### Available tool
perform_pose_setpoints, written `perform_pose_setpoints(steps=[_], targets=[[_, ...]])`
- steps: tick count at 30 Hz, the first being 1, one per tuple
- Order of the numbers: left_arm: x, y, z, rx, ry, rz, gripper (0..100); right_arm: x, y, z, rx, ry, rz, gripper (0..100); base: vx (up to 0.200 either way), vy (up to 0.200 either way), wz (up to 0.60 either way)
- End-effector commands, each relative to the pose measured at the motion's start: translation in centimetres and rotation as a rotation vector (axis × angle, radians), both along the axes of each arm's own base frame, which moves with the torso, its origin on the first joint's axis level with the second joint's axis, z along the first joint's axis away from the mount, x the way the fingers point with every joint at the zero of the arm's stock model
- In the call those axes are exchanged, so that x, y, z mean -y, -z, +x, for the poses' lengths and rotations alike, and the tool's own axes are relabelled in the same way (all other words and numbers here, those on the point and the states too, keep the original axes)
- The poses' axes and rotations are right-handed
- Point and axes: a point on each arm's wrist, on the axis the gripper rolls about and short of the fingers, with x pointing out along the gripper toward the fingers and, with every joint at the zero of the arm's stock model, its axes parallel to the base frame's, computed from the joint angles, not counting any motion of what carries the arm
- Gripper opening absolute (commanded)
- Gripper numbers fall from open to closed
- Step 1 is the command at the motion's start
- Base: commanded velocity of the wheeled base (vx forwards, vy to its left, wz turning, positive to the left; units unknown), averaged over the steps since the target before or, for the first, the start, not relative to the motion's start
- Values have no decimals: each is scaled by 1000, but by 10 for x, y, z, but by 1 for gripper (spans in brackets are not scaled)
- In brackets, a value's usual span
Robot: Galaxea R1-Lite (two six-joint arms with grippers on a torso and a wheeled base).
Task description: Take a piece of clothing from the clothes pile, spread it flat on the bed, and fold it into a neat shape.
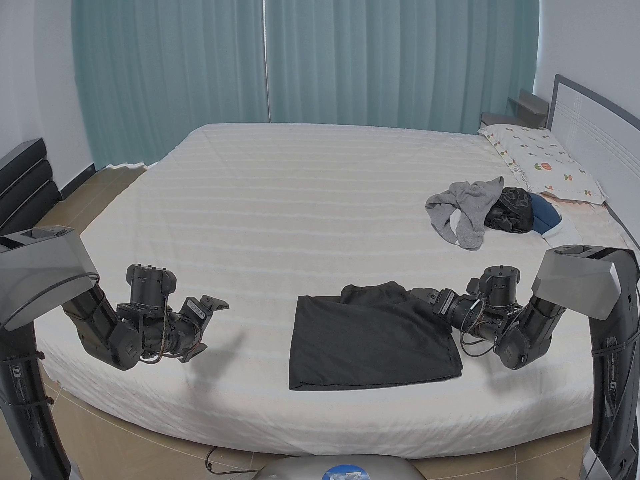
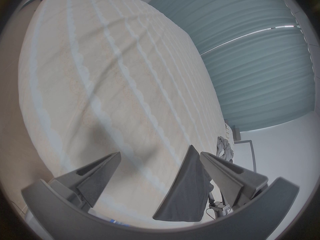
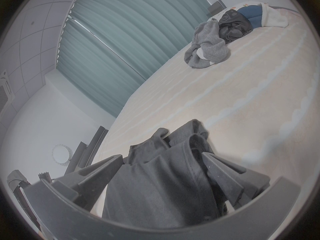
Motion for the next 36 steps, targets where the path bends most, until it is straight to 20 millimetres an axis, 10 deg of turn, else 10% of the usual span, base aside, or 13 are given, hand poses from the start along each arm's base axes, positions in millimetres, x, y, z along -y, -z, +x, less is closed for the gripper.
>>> perform_pose_setpoints(steps=[1, 7, 8, 36], targets=[[1, 1, 0, -1, 2, 0, 100, 0, 0, 0, 0, -1, 0, 100, 0, 0, 0], [1, 1, 0, -1, 2, 0, 100, -1, 7, -1, -16, -4, -5, 100, 0, 0, 0], [1, 1, 0, -1, 2, 0, 100, -1, 9, -1, -19, -6, -9, 0, 0, 0, 0], [1, 2, 0, -5, 0, 4, 100, 32, 6, 12, -6, 111, -20, 0, 0, 0, 0]])
